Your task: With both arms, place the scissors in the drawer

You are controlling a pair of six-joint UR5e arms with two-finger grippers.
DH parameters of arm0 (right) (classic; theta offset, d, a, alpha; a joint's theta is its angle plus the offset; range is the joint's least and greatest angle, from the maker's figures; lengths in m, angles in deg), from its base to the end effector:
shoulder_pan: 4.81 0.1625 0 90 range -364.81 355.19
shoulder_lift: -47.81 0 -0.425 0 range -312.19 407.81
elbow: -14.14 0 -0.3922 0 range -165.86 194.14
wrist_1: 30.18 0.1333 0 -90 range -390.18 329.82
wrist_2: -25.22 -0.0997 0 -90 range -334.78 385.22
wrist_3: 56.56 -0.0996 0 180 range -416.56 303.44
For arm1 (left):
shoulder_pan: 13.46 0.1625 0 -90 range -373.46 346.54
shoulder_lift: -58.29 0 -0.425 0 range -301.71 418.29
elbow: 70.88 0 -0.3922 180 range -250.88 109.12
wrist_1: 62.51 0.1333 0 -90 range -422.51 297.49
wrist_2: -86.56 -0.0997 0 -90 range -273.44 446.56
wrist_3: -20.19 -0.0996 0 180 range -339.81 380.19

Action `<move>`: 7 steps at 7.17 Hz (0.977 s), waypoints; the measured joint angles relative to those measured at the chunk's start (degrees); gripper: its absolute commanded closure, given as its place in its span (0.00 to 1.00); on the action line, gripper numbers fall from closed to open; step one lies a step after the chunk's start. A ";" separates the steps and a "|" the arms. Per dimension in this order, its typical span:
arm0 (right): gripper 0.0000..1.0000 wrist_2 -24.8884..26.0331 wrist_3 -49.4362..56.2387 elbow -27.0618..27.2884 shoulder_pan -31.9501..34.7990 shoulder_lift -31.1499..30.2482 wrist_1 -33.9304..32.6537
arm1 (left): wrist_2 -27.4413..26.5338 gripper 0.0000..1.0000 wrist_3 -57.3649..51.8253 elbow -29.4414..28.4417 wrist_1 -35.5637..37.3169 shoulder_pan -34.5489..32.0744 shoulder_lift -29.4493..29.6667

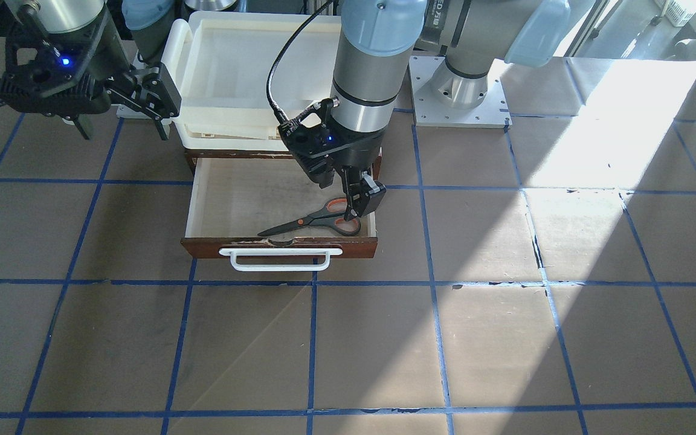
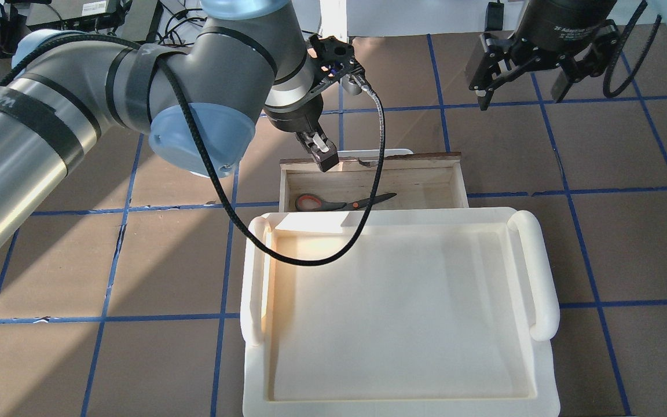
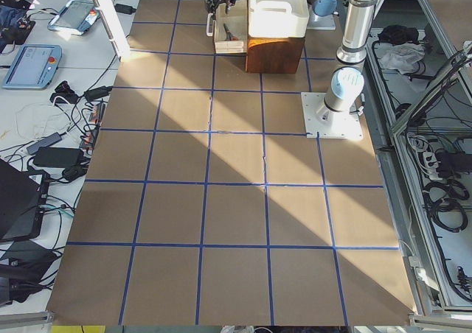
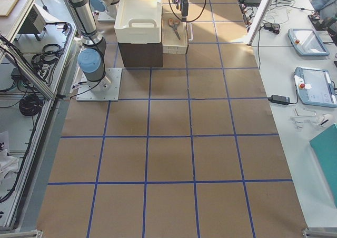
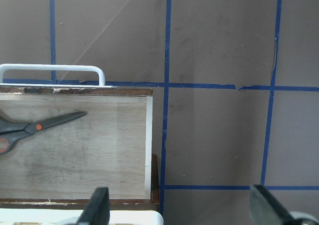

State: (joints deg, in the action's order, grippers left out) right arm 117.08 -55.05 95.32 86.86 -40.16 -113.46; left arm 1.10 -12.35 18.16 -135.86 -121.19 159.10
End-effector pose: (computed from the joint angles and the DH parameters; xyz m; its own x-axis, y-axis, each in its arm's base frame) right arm 0.1447 -0.5003 0.5342 -0.9979 -0.0554 0.0325 -0.0555 0.9985 -0.0004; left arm -0.3102 -0.5065 0.4261 -0.6354 0.7722 0.0026 0.7641 0.6292 -0.1421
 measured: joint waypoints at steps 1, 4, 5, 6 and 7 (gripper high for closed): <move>0.00 0.02 0.64 0.56 0.00 0.40 -0.18 | 0.30 0.00 8.24 -0.59 -1.04 2.36 -0.97; 0.00 -0.05 2.32 1.30 0.51 0.05 -1.22 | -1.28 0.00 33.33 -0.77 -2.64 9.43 -3.46; 0.00 -0.03 2.46 1.33 0.96 0.05 -1.65 | -2.66 0.00 36.98 -0.74 -2.95 11.86 -3.88; 0.00 -0.02 2.43 1.34 1.25 0.05 -2.17 | -4.04 0.00 38.22 -0.72 -3.11 14.29 -4.29; 0.00 -0.02 2.24 1.40 1.39 0.07 -2.45 | -4.77 0.00 38.42 -0.50 -3.43 16.80 -4.80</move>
State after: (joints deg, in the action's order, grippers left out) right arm 117.06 -52.80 96.73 88.25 -40.10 -115.91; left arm -3.67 26.07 17.67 -139.29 -104.39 154.30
